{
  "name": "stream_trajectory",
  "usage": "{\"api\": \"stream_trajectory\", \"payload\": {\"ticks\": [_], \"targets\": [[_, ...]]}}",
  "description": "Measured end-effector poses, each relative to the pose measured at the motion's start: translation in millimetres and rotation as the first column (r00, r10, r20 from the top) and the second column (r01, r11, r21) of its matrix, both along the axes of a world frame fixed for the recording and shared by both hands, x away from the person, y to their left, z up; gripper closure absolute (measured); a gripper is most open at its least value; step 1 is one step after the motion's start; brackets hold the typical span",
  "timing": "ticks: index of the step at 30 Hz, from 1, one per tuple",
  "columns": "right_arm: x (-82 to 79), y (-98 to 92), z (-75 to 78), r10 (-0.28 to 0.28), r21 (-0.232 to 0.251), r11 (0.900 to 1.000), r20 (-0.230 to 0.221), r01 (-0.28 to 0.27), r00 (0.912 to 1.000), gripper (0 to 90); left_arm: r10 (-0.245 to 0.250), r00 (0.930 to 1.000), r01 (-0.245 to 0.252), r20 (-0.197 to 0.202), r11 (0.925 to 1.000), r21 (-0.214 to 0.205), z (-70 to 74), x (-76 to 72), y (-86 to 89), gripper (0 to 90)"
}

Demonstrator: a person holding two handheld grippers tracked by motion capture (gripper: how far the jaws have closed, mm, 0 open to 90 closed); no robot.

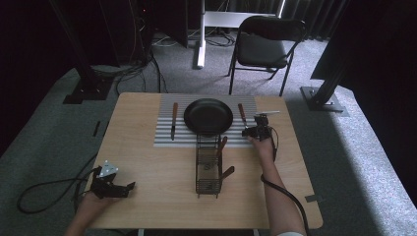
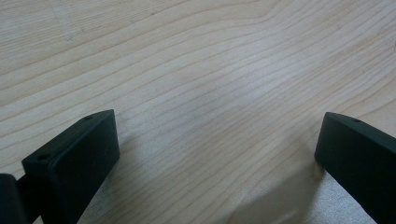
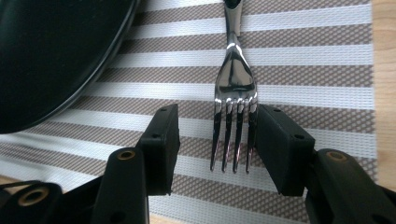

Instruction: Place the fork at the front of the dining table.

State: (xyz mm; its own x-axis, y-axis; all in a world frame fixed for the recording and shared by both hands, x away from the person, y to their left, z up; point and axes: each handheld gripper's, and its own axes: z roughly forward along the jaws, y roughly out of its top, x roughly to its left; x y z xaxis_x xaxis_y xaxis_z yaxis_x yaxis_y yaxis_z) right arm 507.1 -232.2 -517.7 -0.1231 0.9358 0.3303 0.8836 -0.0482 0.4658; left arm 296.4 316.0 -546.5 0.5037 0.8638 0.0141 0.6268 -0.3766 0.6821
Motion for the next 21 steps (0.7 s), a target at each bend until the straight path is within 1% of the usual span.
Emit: {"api": "stream_trajectory", "payload": {"ticks": [11, 12, 15, 17, 18, 19, 21], "targets": [[-5.4, 12.4, -1.6, 0.047, 0.021, 0.9987, 0.011, -0.047, 0.9989, 48.0, 0.0, 1.0, 0.0, 0.0, 1.0, 0.0, 0.0, 0.0, 0.0, 0.0], [-5.7, 13.6, -1.6, 0.054, 0.029, 0.9981, 0.01, -0.054, 0.9985, 47.9, 0.0, 1.0, 0.0, 0.0, 1.0, 0.0, 0.0, 0.0, 0.0, 0.0], [-6.4, 17.2, -1.1, 0.071, 0.022, 0.9972, 0.01, -0.071, 0.9974, 46.6, 0.0, 1.0, 0.0, 0.0, 1.0, 0.0, 0.0, 0.0, 0.0, 0.0], [-7.3, 18.3, -0.3, 0.07, 0.009, 0.9975, 0.019, -0.07, 0.9974, 41.0, 0.0, 1.0, 0.0, 0.0, 1.0, 0.0, 0.0, 0.0, 0.0, 0.0], [-8.5, 19.1, 1.2, 0.071, -0.005, 0.9975, 0.039, -0.071, 0.9967, 36.4, 0.0, 1.0, 0.0, 0.0, 1.0, -0.001, 0.0, 0.0, 0.0, 0.0], [-9.0, 19.2, 1.8, 0.072, -0.004, 0.9974, 0.045, -0.072, 0.9964, 33.6, 0.0, 1.0, 0.0, 0.0, 1.0, 0.0, 0.0, 0.0, 0.0, 0.0], [-10.1, 19.9, 2.3, 0.083, -0.005, 0.9965, 0.061, -0.083, 0.9946, 23.9, 0.0, 1.0, 0.0, 0.0, 1.0, 0.0, 0.0, 0.0, 0.0, 0.0]]}}
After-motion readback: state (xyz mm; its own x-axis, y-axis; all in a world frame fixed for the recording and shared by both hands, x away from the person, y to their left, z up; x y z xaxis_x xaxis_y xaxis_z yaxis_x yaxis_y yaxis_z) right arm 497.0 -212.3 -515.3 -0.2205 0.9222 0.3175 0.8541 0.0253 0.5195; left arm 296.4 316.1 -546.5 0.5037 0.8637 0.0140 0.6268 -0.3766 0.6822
